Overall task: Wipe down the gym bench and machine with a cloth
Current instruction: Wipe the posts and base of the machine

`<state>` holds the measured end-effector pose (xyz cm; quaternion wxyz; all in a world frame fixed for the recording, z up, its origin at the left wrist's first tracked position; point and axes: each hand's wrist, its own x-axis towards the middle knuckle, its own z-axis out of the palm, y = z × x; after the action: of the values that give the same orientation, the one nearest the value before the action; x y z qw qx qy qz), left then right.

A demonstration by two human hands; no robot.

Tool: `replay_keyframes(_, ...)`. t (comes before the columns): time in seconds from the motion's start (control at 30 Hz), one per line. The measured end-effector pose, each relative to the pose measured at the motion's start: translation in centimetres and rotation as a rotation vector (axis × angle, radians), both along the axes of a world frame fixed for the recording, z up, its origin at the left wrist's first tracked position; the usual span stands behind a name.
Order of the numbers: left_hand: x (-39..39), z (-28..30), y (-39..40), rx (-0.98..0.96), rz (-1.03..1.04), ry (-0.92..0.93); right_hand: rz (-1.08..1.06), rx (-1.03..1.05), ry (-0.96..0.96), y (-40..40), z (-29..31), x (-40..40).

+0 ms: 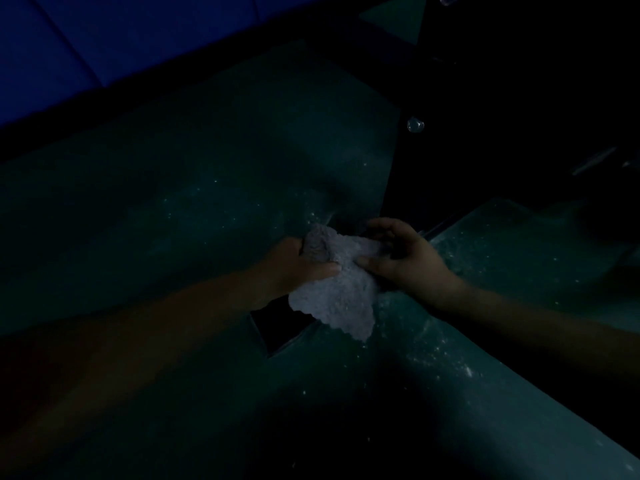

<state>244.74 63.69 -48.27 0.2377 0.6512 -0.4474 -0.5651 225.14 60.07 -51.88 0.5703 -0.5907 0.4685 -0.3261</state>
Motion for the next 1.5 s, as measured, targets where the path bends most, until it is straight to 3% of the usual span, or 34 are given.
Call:
replay_keyframes(0.07, -0.2, 0.0, 0.1, 0.009, 0.097, 0.067, 0.080, -0.260, 0.156, 0.5, 0.3, -0.2)
replay_keyframes(0.2, -0.8, 0.4, 0.3, 0.038, 0.107, 0.108, 0.261, -0.587, 0.417, 1.2, 0.2, 0.3)
replay_keyframes(0.27, -1.0, 0.3, 0.3, -0.019, 0.154, 0.101, 0.247, -0.550, 0.413, 1.3, 0.4, 0.7)
replay_keyframes(0.37, -0.6, -0.3, 0.3, -0.251, 0.152, -0.075, 0.254, -0.434, 0.375, 1.2, 0.8, 0.8)
replay_keyframes(0.5, 1.3, -0.9, 0.1, -0.600, -0.248, -0.371, 0.268, -0.421, 0.380, 1.0, 0.8, 0.6)
replay_keyframes(0.63, 2.1, -1.8, -0.6, -0.659, -0.540, -0.614, 0.304, -0.375, 0.334, 1.3, 0.6, 1.0)
replay_keyframes(0.77, 2.1, -1.9, -0.6, -0.527, -0.436, -0.659, 0.348, -0.338, 0.414, 1.3, 0.3, 1.1)
replay_keyframes(0.87, 1.0, -1.8, 0.4, -0.553, -0.211, -0.592, 0.122, -0.370, 0.487, 1.1, 0.1, 1.2)
replay_keyframes(1.0, -0.8, -2.0, 2.2, -0.423, -0.027, -0.355, -0.133, -0.215, 0.409, 1.4, -0.4, 1.9)
replay_keyframes(1.1, -1.0, -1.9, 2.2, -0.473, 0.148, -0.372, -0.134, -0.121, 0.251, 2.2, -0.5, 2.6)
replay_keyframes(1.2, -1.4, -1.3, 2.1, -0.511, 0.237, -0.420, -0.076, 0.097, -0.070, 3.8, -0.4, 3.9)
replay_keyframes(1.33, -2.0, -2.6, 3.4, -0.390, 0.044, -0.401, -0.133, 0.326, -0.316, 4.4, -0.6, 4.9)
replay_keyframes(1.5, -1.8, -3.5, 4.3, -0.317, -0.199, -0.307, -0.160, 0.456, -0.301, 3.5, -1.0, 4.0)
